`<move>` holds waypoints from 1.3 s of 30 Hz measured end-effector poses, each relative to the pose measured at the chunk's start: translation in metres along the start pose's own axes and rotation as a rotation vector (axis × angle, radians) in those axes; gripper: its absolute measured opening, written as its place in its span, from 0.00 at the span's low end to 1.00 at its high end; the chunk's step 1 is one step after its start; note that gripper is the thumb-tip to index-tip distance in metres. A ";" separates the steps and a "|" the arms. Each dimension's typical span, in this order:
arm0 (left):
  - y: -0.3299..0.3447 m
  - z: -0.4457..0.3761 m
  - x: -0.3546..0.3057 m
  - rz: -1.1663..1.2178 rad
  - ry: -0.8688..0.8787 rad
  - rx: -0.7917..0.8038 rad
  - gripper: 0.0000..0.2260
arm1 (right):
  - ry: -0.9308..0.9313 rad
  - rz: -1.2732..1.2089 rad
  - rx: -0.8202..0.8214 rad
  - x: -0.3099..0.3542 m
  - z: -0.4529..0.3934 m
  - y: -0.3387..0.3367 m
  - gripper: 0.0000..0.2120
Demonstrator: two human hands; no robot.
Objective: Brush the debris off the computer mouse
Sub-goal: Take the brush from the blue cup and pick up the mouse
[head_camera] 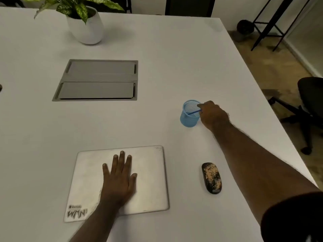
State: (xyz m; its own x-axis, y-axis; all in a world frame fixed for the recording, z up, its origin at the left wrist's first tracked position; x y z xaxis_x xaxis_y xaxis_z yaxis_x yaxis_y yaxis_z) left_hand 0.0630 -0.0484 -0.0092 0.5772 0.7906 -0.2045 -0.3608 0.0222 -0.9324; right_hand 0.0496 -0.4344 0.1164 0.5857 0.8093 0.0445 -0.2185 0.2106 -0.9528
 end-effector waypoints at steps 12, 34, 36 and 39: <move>0.007 -0.001 0.005 0.019 -0.018 0.014 0.30 | 0.094 0.193 -0.079 0.004 -0.016 -0.006 0.13; 0.001 0.000 0.003 0.009 -0.046 0.089 0.31 | 0.008 0.050 -0.231 -0.027 0.016 -0.048 0.08; -0.005 0.003 -0.004 0.012 -0.035 0.095 0.32 | 0.076 -0.245 -0.268 -0.063 0.048 -0.049 0.07; -0.017 0.005 -0.029 0.034 0.027 0.080 0.33 | 0.137 -0.693 -0.252 -0.106 0.104 -0.011 0.10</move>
State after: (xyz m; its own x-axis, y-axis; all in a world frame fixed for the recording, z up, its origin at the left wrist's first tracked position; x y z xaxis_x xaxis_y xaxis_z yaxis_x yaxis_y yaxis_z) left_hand 0.0488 -0.0691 0.0136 0.5824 0.7752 -0.2448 -0.4376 0.0452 -0.8980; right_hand -0.0910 -0.4653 0.1533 0.6194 0.4580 0.6377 0.4120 0.5018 -0.7605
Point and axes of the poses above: each hand's wrist, its own z-axis away from the middle knuckle, its own y-axis out of the palm, x = y × z, the point moved 8 cm from there along -z, towards the middle knuckle, and after that the axes turned 11 degrees about x, right-handed, at the moved point
